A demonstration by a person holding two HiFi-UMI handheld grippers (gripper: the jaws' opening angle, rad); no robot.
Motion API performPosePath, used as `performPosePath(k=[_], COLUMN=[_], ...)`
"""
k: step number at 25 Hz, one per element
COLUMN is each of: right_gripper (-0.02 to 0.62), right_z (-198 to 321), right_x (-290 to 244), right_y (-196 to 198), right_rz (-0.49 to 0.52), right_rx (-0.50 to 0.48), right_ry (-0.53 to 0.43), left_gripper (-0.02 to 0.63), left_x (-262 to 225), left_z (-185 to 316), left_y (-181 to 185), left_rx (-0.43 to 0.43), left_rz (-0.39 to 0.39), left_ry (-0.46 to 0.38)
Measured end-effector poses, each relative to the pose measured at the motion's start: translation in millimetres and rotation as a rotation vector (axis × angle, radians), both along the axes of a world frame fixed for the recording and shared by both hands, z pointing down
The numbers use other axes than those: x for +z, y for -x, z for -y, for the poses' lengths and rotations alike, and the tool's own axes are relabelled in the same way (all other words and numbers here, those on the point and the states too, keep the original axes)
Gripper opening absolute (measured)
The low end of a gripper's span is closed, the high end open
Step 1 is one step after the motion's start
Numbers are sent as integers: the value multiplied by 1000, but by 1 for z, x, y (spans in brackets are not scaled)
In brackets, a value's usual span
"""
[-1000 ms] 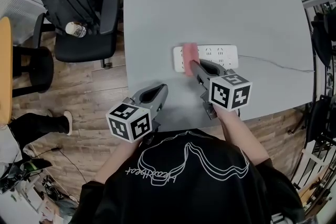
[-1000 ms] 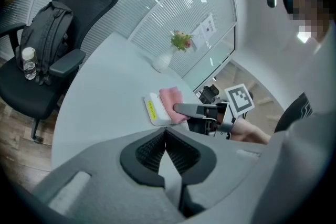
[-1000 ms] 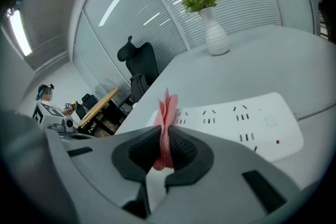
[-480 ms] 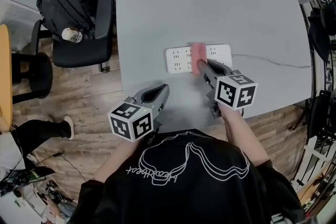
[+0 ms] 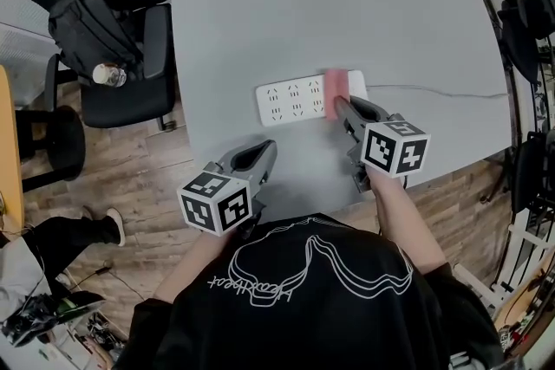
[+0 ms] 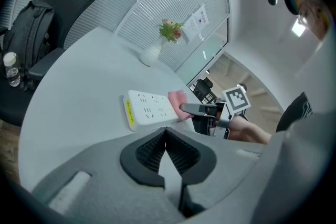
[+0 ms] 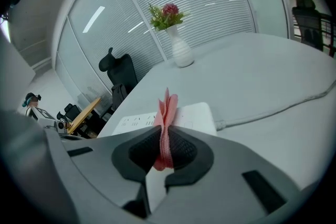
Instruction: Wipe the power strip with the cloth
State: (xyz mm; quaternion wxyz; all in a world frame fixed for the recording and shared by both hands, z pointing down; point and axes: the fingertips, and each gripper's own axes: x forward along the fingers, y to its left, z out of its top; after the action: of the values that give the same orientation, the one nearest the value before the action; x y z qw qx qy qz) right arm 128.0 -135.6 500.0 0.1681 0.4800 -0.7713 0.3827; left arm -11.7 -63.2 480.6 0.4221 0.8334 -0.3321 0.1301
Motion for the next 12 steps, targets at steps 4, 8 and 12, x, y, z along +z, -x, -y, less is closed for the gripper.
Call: performPosePath(k=[4, 8, 12], right_gripper=[38, 39, 38], right_z=[-1, -3, -6], right_x=[-1, 0, -1], right_y=[-20, -40, -56], right_rz=[-9, -16, -26], right_rx=[44, 84, 116], right_ry=[0, -3, -8], left_gripper=[12, 12, 12], left_x=[-2, -1, -1], left_z=[1, -1, -3], left_y=[-9, -15, -20], left_rx=[26, 42, 48], left_rz=[-2, 2, 1], left_ry=[-3, -2, -2])
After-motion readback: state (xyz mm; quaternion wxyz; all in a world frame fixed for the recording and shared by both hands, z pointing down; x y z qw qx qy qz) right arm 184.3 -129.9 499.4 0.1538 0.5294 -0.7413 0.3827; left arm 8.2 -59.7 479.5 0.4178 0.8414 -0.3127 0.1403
